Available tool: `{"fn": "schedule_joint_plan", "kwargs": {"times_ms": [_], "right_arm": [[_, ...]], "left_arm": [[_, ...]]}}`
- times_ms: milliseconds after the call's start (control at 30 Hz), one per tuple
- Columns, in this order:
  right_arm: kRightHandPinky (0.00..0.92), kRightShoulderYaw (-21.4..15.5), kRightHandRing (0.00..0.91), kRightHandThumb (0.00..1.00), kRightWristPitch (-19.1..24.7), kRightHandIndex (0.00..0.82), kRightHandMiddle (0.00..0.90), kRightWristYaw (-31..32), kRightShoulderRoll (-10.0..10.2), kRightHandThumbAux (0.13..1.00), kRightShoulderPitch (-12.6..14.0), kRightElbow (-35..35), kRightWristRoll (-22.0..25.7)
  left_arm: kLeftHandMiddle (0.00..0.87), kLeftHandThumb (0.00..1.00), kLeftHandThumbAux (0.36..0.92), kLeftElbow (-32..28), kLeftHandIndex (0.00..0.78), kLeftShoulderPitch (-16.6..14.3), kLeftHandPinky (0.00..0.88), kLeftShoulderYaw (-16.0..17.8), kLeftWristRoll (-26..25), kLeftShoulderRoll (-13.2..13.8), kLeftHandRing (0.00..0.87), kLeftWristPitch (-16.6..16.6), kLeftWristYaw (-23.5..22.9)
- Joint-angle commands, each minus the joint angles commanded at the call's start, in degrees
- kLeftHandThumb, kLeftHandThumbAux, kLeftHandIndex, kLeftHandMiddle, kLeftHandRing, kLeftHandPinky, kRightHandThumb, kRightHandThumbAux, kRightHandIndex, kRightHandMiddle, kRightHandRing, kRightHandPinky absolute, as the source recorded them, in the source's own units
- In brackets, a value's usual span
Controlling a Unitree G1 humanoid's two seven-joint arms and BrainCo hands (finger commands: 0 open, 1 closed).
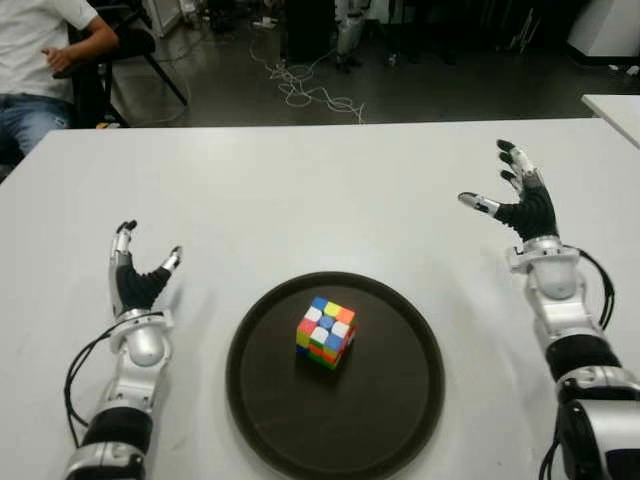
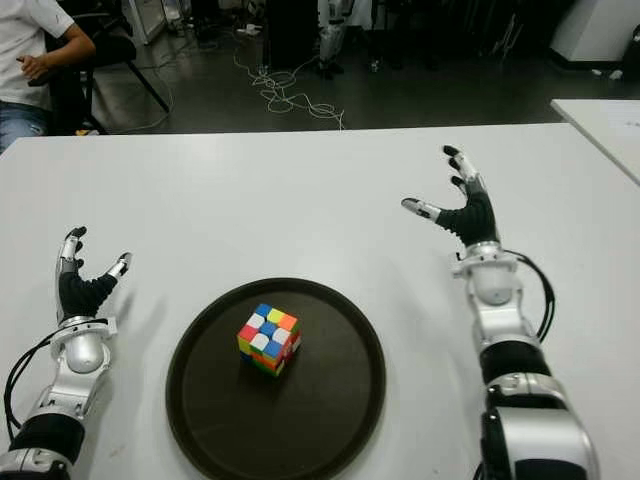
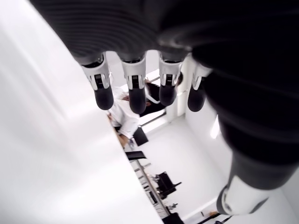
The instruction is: Pick up the Rubik's Cube and put it in the plate
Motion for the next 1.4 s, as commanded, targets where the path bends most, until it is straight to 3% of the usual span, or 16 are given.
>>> {"fn": "schedule_joint_plan", "kwargs": {"times_ms": [533, 767, 1400], "right_arm": [[0.018, 2.75, 0.000, 0.000, 3.09, 0.021, 0.000, -6.78, 1.30, 0.710, 1.12, 1.03, -4.17], [0.013, 3.94, 0.000, 0.000, 3.34, 0.019, 0.000, -8.03, 1.02, 0.711, 0.88, 2.17, -5.65], [0.028, 5.68, 0.000, 0.000, 2.14, 0.032, 0.000, -12.22, 0.61, 0.609, 0.63, 4.27, -8.14]], "left_arm": [[0.044, 0.000, 0.695, 0.80, 0.018, -0.04, 0.108, 0.02, -0.65, 0.15, 0.063, -1.87, -0.71], [0.029, 0.000, 0.703, 0.50, 0.008, -0.15, 0.080, 0.09, -1.07, 0.10, 0.044, -1.41, -1.37], [0.041, 0.000, 0.708, -0.12, 0.023, 0.05, 0.101, 0.20, -1.68, 0.10, 0.057, -1.89, -1.69]]}}
